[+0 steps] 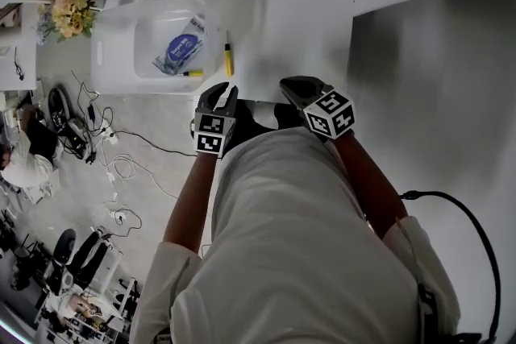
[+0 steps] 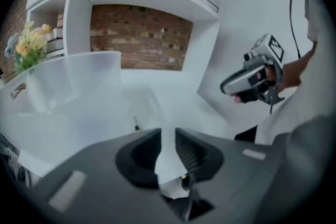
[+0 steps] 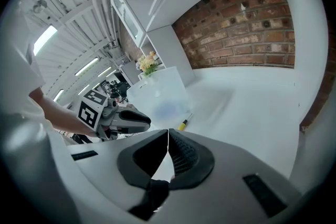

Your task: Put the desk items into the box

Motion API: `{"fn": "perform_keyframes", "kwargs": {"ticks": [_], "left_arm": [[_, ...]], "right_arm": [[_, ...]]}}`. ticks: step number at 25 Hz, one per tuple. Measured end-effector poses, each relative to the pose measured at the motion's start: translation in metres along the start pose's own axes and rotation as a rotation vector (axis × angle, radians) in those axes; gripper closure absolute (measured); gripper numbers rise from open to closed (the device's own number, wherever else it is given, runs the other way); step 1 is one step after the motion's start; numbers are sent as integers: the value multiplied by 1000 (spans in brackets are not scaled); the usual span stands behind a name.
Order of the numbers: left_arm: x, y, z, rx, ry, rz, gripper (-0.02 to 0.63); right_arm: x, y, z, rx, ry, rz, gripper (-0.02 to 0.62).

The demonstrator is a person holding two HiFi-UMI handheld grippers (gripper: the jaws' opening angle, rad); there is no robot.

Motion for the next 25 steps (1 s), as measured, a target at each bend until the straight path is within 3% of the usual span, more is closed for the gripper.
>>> {"fn": "perform_keyframes", "kwargs": {"ticks": [8, 14, 25], "left_arm": [[36, 29, 3, -127, -80, 109, 532], [62, 41, 16, -156, -136, 156, 518], [112, 59, 10, -100, -246, 266, 463]], "right_arm": [[-2, 23, -22, 44, -38, 54, 592], [5, 30, -32, 54, -72, 73, 592], [-9, 37, -54, 87, -79, 100, 592]]}}
Point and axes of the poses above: the fingertips, and each gripper's own axes: x forward along the fingers, z to its left, y out of its underside, the point moved 7 cm from there along -x, backward along the fingers, and after that the axes turned 15 degrees about -y, right-handed, at the moved point
